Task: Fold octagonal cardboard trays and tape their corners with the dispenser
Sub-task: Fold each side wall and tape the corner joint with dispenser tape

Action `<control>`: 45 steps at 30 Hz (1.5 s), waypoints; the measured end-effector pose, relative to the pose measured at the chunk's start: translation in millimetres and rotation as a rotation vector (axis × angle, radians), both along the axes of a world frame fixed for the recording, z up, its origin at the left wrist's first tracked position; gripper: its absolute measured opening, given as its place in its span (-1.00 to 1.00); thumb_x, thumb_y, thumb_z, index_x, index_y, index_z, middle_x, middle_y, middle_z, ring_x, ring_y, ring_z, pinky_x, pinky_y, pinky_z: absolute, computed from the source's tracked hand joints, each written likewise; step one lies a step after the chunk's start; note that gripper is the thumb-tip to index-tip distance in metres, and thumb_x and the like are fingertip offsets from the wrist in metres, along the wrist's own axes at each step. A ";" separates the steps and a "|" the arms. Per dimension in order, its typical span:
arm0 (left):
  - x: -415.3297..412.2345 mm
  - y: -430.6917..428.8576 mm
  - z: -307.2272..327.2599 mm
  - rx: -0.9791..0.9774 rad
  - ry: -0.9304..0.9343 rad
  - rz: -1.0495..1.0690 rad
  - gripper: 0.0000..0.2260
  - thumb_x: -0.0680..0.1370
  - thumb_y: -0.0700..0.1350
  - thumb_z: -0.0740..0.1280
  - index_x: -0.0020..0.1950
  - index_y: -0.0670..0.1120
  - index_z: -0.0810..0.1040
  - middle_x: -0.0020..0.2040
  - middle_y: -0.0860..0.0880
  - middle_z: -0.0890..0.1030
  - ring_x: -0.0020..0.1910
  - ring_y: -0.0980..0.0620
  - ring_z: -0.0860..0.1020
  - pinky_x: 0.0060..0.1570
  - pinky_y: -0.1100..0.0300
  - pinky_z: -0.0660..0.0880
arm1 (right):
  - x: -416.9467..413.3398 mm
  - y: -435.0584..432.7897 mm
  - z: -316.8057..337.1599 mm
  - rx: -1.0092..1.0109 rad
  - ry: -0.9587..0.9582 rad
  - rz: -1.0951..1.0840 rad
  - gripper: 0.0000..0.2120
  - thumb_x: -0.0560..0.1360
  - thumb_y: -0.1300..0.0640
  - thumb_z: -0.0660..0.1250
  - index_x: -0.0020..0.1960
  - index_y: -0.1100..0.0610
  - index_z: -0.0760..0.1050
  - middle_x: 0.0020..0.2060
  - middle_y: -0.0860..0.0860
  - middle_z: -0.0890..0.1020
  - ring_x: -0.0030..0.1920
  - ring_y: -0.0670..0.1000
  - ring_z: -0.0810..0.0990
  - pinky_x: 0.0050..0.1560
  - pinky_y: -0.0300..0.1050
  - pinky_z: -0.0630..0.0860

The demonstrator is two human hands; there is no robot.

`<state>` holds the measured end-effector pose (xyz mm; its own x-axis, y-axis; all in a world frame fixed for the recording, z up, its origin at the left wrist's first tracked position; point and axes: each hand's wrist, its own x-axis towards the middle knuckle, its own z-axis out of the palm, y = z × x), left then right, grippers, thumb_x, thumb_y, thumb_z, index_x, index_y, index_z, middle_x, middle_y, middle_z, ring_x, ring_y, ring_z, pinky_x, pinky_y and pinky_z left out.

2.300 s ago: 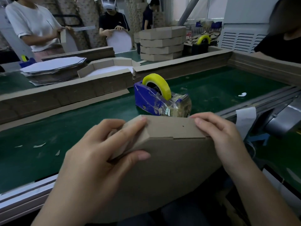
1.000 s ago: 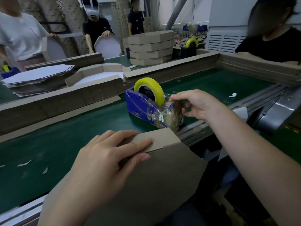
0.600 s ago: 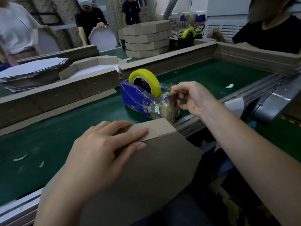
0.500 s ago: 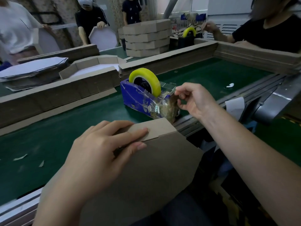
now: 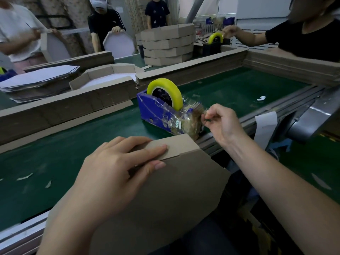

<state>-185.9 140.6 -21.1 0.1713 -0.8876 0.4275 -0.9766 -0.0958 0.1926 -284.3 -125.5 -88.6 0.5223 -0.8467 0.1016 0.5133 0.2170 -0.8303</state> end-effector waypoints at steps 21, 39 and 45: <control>2.8 3.8 -0.3 -0.019 0.064 -0.039 -0.71 0.50 0.14 0.20 0.05 0.08 0.63 0.15 0.16 0.61 0.08 0.02 0.59 -0.05 -0.07 0.54 | -41.8 166.1 25.5 -0.578 0.190 -0.086 -0.81 0.41 0.00 0.42 -0.21 0.13 0.68 -0.54 -0.16 0.48 -0.50 -0.23 0.37 -0.44 -0.43 0.25; 1.9 5.2 -0.4 0.013 0.095 -0.080 -0.68 0.51 0.14 0.17 0.11 0.06 0.60 0.23 0.17 0.57 0.15 0.07 0.54 0.01 -0.07 0.52 | -25.0 192.7 13.5 0.011 0.207 -0.087 -0.65 0.17 -0.16 0.42 -0.35 0.14 0.67 -0.65 0.04 0.41 -0.65 -0.16 0.29 -0.56 -0.41 0.21; -0.5 8.0 2.5 0.033 0.091 -0.120 -0.80 0.54 0.10 0.17 0.12 0.20 0.49 0.20 0.24 0.53 0.15 0.10 0.51 0.00 -0.07 0.50 | -30.1 192.4 12.6 -0.013 0.270 -0.034 -0.63 0.17 -0.21 0.39 -0.35 0.11 0.66 -0.66 0.03 0.39 -0.64 -0.13 0.28 -0.57 -0.37 0.20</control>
